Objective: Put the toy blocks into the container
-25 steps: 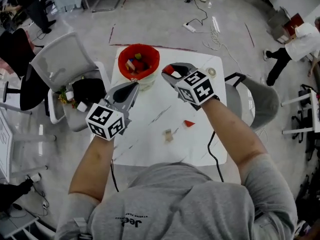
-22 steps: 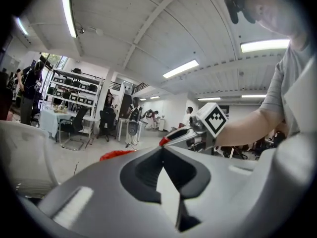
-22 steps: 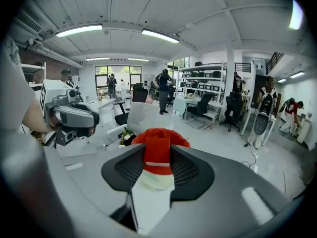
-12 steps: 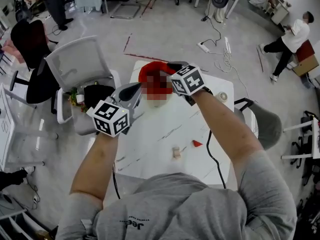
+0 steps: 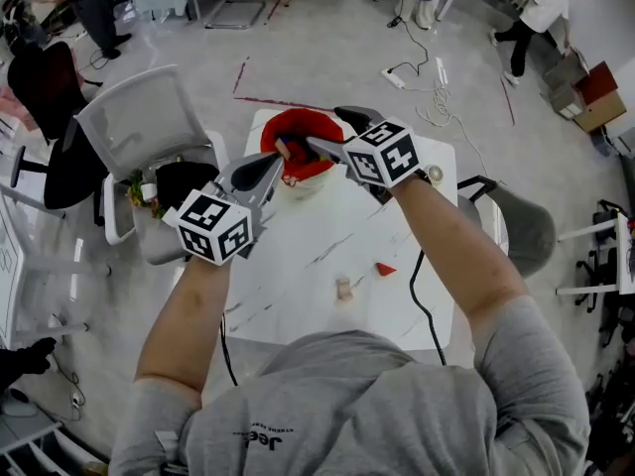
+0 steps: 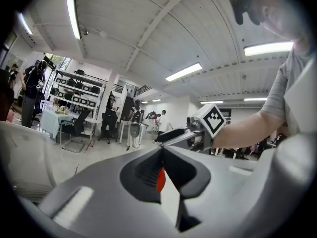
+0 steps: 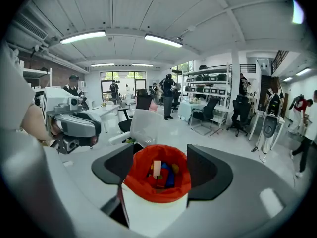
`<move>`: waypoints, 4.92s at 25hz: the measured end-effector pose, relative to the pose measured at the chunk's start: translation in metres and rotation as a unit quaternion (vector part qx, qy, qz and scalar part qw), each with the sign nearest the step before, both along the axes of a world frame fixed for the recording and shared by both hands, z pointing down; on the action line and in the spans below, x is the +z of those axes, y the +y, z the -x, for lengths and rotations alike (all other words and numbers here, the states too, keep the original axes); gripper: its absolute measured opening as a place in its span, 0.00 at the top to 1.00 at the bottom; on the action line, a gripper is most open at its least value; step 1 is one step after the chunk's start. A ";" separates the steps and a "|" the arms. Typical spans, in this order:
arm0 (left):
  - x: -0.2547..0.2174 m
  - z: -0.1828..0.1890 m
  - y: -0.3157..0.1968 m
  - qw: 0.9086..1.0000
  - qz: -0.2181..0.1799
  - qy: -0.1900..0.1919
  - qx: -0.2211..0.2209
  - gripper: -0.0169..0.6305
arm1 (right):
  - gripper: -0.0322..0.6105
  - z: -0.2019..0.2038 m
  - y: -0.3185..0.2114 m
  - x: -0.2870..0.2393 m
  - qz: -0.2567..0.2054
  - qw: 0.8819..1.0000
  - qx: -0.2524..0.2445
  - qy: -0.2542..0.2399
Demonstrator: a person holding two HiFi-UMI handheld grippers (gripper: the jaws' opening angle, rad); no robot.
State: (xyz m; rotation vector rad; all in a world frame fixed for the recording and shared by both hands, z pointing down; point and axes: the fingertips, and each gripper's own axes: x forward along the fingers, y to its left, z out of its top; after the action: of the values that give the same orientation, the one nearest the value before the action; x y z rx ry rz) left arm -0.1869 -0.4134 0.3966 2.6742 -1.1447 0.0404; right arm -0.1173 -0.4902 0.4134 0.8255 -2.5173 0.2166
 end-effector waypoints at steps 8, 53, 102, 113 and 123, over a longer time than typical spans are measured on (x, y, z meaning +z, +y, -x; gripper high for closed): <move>0.025 -0.088 0.042 0.997 0.016 0.021 0.078 0.88 | 0.46 -0.093 0.077 0.024 0.021 0.999 0.030 -0.020; 0.100 -0.153 0.109 0.991 0.065 0.000 0.119 0.88 | 0.74 -0.160 0.164 0.149 0.064 0.994 0.012 0.088; 0.105 -0.135 0.106 0.994 0.077 -0.010 0.078 0.88 | 0.53 -0.089 0.205 0.152 0.115 0.991 -0.058 0.043; 0.165 -0.136 0.187 0.990 0.133 -0.026 0.051 0.88 | 0.54 -0.095 0.287 0.262 0.183 0.971 -0.097 0.117; 0.169 -0.114 0.206 0.990 0.139 -0.022 0.031 0.88 | 0.86 -0.093 0.294 0.286 0.172 0.965 -0.138 0.140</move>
State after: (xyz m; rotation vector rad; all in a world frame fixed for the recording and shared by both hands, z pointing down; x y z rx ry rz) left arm -0.0733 -0.2075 0.5660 2.4712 -0.9856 0.2530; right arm -0.0239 -0.1966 0.6993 0.3355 -2.2080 0.3980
